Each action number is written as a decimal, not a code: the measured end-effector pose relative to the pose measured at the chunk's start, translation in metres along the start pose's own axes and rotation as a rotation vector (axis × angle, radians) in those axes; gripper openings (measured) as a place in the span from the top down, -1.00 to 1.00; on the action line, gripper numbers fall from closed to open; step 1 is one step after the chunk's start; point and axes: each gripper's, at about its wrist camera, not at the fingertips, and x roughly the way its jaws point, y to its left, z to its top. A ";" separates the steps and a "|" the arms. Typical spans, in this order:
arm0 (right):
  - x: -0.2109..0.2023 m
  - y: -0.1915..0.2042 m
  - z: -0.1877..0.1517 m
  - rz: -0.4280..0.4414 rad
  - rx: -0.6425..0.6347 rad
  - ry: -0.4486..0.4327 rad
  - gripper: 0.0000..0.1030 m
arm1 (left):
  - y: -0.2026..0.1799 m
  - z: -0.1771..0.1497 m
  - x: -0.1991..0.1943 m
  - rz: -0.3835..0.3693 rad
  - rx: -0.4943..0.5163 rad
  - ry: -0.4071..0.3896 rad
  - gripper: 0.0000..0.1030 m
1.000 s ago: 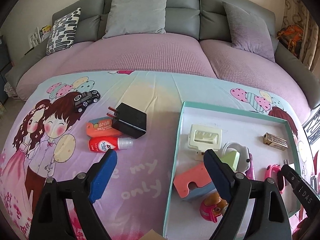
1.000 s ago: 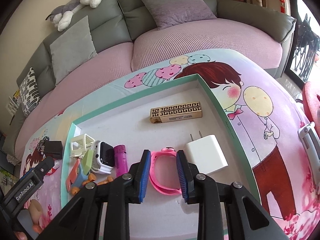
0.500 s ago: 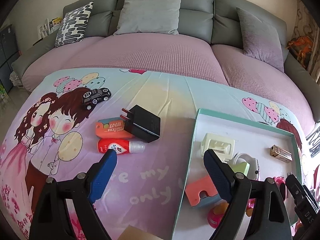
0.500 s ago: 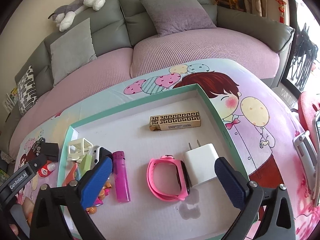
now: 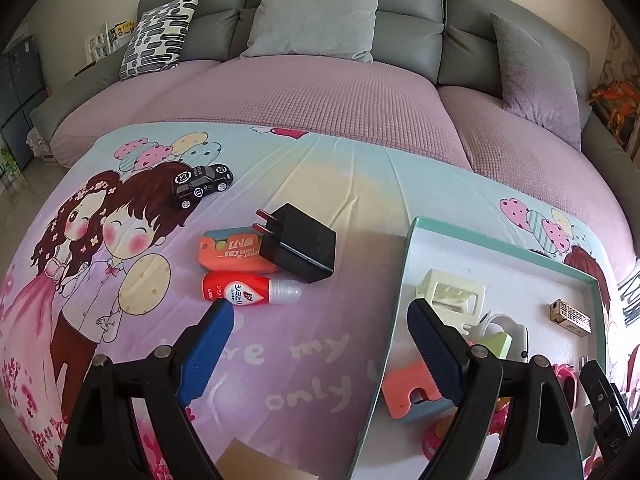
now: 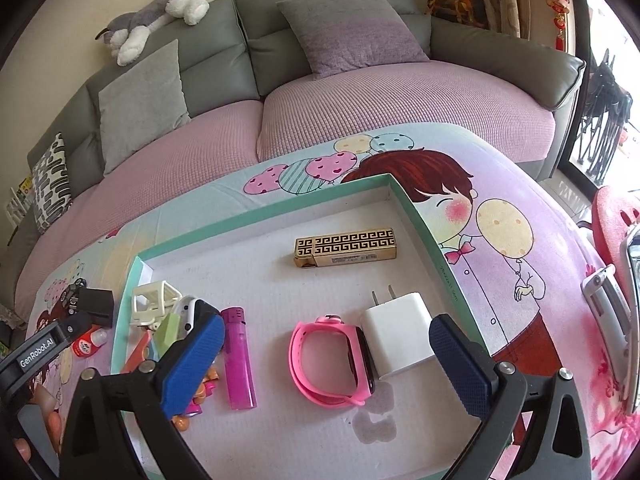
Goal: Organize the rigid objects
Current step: 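Withdraw both open tools from the tray toward the remaining items on the sheet, then move right tool to the black charger while left approaches the red glue bottle, then close right tool on the black charger while left grasps the red glue bottle, then carry the charger and glue bottle over the tray with both tools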
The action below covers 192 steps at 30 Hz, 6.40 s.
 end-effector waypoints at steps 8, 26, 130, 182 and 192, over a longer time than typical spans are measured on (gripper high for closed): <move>-0.001 0.010 0.000 0.029 -0.002 -0.042 -1.00 | 0.006 0.010 -0.005 -0.001 -0.028 -0.027 -0.73; 0.002 0.054 -0.007 0.111 -0.090 -0.029 -1.00 | 0.060 0.019 -0.014 0.022 -0.123 -0.122 -0.73; 0.087 0.252 -0.006 0.572 -0.238 0.255 -0.73 | 0.141 -0.001 0.064 0.034 -0.120 0.099 -0.69; -0.037 0.068 0.016 0.178 0.043 -0.098 -0.37 | 0.050 0.017 -0.028 -0.119 0.078 -0.138 -0.52; -0.050 0.008 0.010 0.073 0.138 -0.112 -0.38 | -0.037 -0.001 -0.048 -0.211 0.281 -0.171 -0.52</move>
